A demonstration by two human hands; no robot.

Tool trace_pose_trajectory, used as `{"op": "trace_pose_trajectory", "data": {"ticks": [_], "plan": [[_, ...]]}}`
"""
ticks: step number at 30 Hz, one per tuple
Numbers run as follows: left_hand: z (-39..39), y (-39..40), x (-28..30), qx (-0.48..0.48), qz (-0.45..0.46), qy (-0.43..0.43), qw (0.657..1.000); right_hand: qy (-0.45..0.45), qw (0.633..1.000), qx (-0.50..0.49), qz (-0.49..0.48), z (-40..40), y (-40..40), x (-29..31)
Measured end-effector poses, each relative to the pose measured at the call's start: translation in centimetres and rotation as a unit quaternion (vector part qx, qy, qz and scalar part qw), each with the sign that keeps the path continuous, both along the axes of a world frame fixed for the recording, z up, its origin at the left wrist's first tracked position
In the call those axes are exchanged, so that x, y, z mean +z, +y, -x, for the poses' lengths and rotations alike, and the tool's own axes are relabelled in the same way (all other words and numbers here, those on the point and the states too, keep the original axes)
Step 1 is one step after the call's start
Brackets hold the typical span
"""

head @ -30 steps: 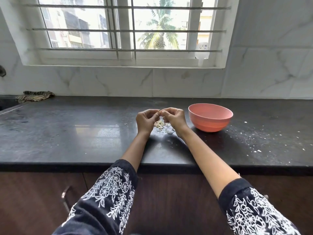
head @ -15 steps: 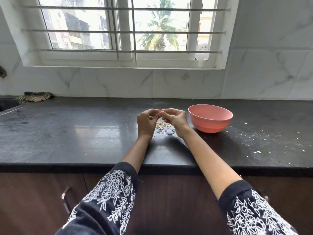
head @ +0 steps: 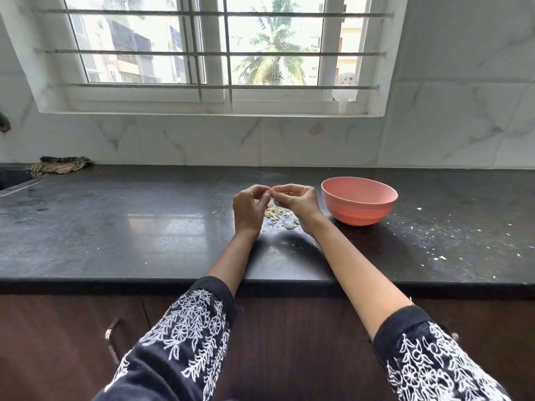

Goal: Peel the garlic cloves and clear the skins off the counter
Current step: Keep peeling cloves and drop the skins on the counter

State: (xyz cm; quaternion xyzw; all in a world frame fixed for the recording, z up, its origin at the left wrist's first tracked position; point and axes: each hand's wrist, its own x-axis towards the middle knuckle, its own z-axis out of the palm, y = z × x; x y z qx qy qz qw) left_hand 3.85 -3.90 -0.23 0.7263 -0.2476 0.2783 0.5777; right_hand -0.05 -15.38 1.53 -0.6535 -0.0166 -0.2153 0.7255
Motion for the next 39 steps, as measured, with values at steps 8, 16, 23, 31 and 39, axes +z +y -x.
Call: {"op": "trace_pose_trajectory", "data": {"ticks": [8, 16, 23, 31, 39], "plan": [[0.8, 0.0, 0.7, -0.189, 0.196, 0.223, 0.936, -0.036, 0.998, -0.017, 0.045, 0.3, 0.0, 0.2], [0.4, 0.2, 0.5, -0.155, 0.158, 0.260, 0.940, -0.074, 0.938, -0.116, 0.319, -0.3, -0.2, -0.1], [0.4, 0.2, 0.3, -0.180, 0.041, 0.237, 0.954, -0.071, 0.921, -0.137, 0.358, -0.6, -0.6, -0.3], [0.5, 0.1, 0.4, -0.160, 0.150, 0.269, 0.938, -0.105, 0.938, -0.157, 0.292, -0.3, 0.3, -0.2], [0.7, 0.1, 1.0, -0.185, 0.224, 0.259, 0.921, -0.104, 0.946, -0.146, 0.269, -0.5, 0.4, 0.0]]}}
